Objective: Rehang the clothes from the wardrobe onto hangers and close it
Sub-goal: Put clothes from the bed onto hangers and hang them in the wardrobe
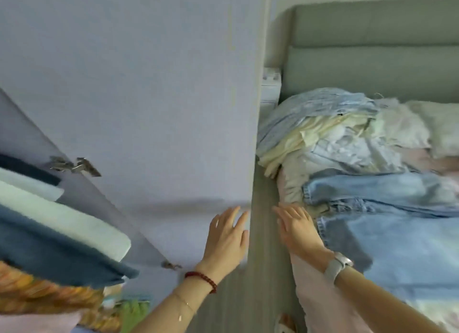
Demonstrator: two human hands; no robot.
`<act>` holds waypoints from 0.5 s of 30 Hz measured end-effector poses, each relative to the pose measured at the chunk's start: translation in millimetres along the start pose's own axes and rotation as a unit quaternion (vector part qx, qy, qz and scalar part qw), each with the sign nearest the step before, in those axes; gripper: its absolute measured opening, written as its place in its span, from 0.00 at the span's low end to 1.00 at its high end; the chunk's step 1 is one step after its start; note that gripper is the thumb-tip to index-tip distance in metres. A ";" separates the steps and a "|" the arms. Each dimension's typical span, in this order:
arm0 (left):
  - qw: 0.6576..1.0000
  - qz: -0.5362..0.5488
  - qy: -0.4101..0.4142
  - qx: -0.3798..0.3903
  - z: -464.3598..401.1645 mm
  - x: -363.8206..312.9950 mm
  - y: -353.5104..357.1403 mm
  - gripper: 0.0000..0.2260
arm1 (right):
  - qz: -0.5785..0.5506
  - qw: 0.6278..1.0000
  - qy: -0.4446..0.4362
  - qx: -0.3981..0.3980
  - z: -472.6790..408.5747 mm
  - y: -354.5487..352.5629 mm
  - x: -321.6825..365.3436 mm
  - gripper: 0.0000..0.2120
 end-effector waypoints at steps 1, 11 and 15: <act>1.000 0.008 0.024 0.010 -19.9 -22.0 16.6 0.20 | 0.011 1.000 0.025 -0.007 -1.3 -8.4 -30.3 0.17; 0.984 -0.018 0.106 0.141 -186.8 -163.9 158.3 0.21 | 0.077 0.968 0.240 -0.009 -15.2 -77.5 -254.5 0.21; 0.979 -0.027 0.107 0.173 -232.1 -185.4 189.7 0.22 | 0.090 0.959 0.270 0.002 -37.4 -83.3 -297.9 0.22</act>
Point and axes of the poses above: each hand's wrist, its own z-axis away from the middle knuckle, its own y-axis out of the palm, x = y × z, the point moved 4 cm from there along -z, towards the middle knuckle, and after that the axes turned 10 degrees about -x, right-handed, at the moved point
